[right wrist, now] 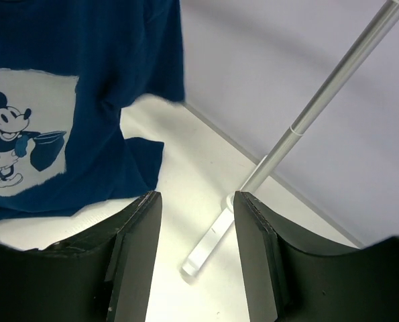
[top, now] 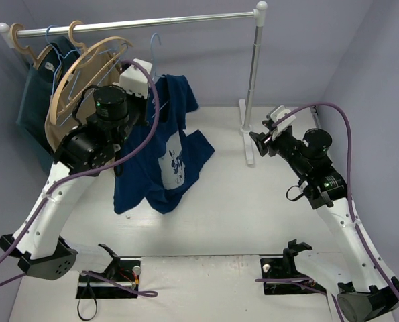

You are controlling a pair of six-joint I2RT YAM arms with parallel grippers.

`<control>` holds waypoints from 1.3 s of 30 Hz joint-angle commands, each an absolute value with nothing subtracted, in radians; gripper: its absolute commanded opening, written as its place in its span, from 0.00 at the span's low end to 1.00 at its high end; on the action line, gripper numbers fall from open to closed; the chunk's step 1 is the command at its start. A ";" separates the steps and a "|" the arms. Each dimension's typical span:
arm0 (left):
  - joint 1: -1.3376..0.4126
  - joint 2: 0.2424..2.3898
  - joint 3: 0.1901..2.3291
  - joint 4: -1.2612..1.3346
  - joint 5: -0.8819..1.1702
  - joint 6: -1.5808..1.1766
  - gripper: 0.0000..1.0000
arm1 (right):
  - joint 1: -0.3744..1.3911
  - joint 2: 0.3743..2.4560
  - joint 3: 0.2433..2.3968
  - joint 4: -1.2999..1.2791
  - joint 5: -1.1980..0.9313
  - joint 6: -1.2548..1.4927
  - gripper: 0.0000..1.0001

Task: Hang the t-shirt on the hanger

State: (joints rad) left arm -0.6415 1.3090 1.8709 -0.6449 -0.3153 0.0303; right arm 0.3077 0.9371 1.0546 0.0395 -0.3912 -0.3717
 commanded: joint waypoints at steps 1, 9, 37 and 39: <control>-0.638 1.324 1.925 -0.436 -0.383 0.098 0.00 | 0.310 0.916 1.055 0.101 -0.382 -0.374 0.48; -0.621 1.477 2.147 -0.413 -0.388 0.158 0.00 | 0.310 0.907 1.074 0.094 -0.383 -0.373 0.47; -0.192 1.698 2.169 -0.405 -0.032 0.092 0.00 | 0.310 0.867 1.022 0.046 -0.364 -0.405 0.47; -0.190 1.686 2.149 -0.422 -0.052 0.091 0.00 | 0.310 0.868 1.019 0.046 -0.365 -0.402 0.47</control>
